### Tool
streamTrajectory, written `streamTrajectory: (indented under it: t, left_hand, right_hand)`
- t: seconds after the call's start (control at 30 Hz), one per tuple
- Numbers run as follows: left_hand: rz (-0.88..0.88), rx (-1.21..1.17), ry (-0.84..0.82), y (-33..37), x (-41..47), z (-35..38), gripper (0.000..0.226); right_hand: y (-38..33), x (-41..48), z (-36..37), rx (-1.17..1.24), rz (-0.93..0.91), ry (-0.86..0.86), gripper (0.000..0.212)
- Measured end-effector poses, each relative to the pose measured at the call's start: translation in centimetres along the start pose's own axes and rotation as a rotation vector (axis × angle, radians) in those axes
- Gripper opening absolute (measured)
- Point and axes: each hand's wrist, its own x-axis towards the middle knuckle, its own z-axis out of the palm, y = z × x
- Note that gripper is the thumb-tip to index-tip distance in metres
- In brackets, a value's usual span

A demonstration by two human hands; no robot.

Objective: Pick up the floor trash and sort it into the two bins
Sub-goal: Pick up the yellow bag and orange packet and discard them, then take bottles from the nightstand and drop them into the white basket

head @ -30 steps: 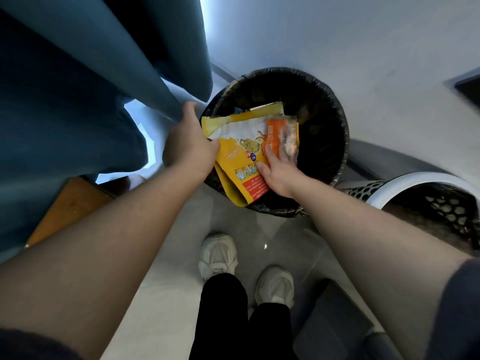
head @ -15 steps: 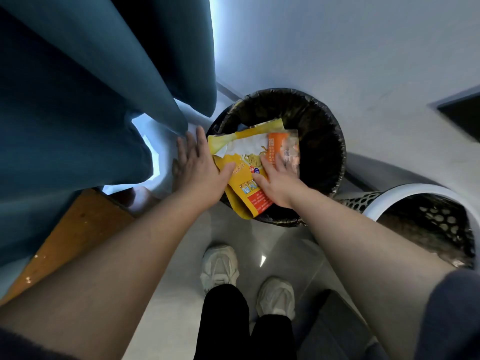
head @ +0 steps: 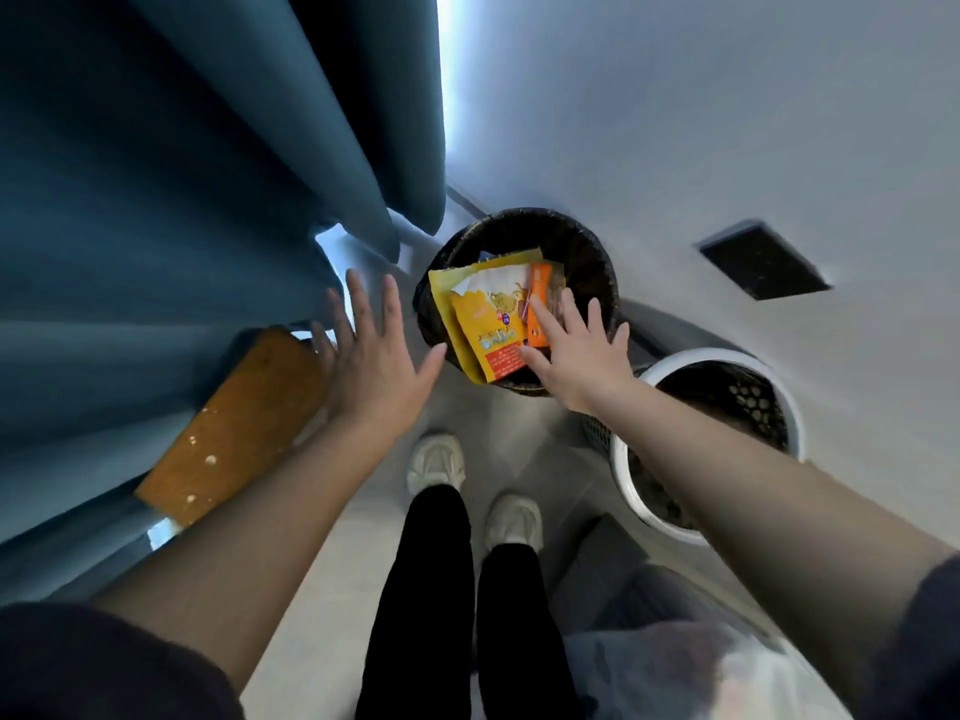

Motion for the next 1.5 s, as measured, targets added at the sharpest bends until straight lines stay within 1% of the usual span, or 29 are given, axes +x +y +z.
streamTrajectory:
  t: [0.13, 0.2, 0.27, 0.37, 0.47, 0.6, 0.73, 0.93, 1.1, 1.2, 1.3, 1.5]
  left_hand:
    - [0.019, 0.019, 0.026, -0.4, -9.7, -7.1, 0.084]
    - [0.011, 0.019, 0.038, -0.4, -15.3, -10.3, 0.082]
    - [-0.037, -0.006, 0.027, -0.5, -21.0, -13.1, 0.08]
    - [-0.136, -0.122, -0.003, -0.5, -29.5, -15.6, 0.078]
    - [-0.248, -0.208, -0.022, -0.5, -36.7, -16.7, 0.08]
    - [-0.425, -0.262, 0.041, -2.0, -43.9, -16.7, 0.079]
    - [-0.624, -0.326, 0.097, -4.9, -49.3, -15.8, 0.078]
    - [-0.877, -0.415, 0.131, -10.9, -55.5, -13.5, 0.078]
    - [-1.001, -0.504, 0.156, -17.0, -61.1, -11.1, 0.078]
    - [-1.058, -0.561, 0.165, -21.2, -65.2, -9.5, 0.079]
    - [-1.104, -0.569, 0.183, -26.0, -69.8, -8.1, 0.08]
    - [-1.261, -0.576, 0.218, -34.3, -79.0, -6.3, 0.079]
  right_hand:
    - [-1.1, -10.9, -4.6, -0.122, -0.117, 0.141, 0.068]
    - [-1.7, -16.5, -6.2, -0.205, -0.162, 0.164, 0.067]
    - [-2.3, -22.0, -7.3, -0.266, -0.199, 0.174, 0.066]
    - [-2.9, -29.7, -7.5, -0.304, -0.279, 0.227, 0.066]
    - [-4.1, -35.4, -7.4, -0.338, -0.375, 0.232, 0.067]
    - [-7.6, -39.6, -7.1, -0.407, -0.518, 0.21, 0.068]
    - [-12.7, -43.2, -5.9, -0.492, -0.711, 0.186, 0.068]
    - [-20.9, -47.5, -1.3, -0.685, -0.945, 0.15, 0.068]
    - [-27.4, -51.0, 4.3, -0.812, -1.038, 0.109, 0.068]
    - [-32.0, -54.1, 7.9, -0.839, -1.08, 0.103, 0.068]
    - [-36.7, -57.4, 11.9, -0.847, -1.121, 0.099, 0.068]
    - [-45.7, -63.2, 19.3, -0.861, -1.234, 0.026, 0.067]
